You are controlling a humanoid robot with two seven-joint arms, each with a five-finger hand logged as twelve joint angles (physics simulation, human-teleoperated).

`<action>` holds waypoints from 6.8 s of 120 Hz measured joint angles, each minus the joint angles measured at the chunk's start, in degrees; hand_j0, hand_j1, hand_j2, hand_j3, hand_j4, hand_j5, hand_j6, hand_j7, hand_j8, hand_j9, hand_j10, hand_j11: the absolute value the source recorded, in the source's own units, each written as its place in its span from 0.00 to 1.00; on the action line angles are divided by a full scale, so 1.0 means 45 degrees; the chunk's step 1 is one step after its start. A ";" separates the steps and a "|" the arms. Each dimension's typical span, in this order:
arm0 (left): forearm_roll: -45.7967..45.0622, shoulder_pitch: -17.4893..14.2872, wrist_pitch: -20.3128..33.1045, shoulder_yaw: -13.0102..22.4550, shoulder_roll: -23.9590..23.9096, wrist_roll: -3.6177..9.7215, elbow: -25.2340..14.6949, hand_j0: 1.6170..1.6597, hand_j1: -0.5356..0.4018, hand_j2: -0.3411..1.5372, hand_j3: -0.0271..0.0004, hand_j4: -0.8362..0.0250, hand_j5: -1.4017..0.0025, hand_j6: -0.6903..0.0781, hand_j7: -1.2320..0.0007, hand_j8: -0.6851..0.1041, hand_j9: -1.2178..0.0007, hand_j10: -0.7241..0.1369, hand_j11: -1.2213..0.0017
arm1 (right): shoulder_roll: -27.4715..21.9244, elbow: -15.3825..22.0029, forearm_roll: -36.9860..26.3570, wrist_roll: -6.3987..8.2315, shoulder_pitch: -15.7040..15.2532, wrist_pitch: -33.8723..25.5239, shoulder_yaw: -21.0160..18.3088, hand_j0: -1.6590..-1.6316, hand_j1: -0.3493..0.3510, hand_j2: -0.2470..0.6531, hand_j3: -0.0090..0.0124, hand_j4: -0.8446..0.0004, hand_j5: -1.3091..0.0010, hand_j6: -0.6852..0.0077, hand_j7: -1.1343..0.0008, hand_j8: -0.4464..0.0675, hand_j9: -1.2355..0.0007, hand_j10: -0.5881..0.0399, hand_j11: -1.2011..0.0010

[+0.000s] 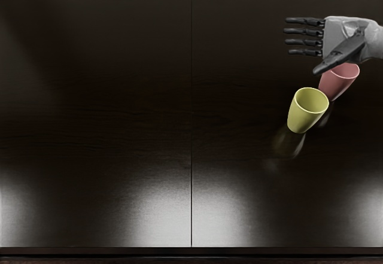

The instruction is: Pick up cup and place in cup with right hand

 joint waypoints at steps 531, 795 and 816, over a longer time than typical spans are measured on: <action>0.0000 0.0000 0.0000 0.0001 0.0000 0.0003 0.0001 0.96 0.94 0.18 0.98 0.97 1.00 0.90 1.00 0.87 1.00 0.84 1.00 | -0.1857 0.4835 -1.3930 -0.1107 0.1909 -0.1538 -0.0661 0.06 0.64 0.43 0.42 0.48 0.55 0.35 0.49 0.15 0.53 0.41 0.52; 0.0000 0.0000 0.0000 0.0001 0.0000 -0.0001 0.0001 0.96 0.94 0.18 0.98 0.97 1.00 0.90 1.00 0.87 1.00 0.84 1.00 | 0.0794 0.1021 -1.4380 -0.1106 0.3079 -0.3818 -0.2551 0.04 0.32 0.25 0.42 0.77 0.81 0.70 0.78 0.49 0.80 0.64 0.79; -0.0001 0.0000 0.0000 0.0001 0.0000 0.0000 -0.0001 0.96 0.94 0.18 0.98 0.97 1.00 0.90 1.00 0.87 1.00 0.84 1.00 | 0.0798 0.1757 -1.4328 -0.1106 0.3097 -0.3766 -0.2520 0.04 0.18 0.26 0.42 0.86 0.89 0.82 0.87 0.65 0.88 0.76 0.88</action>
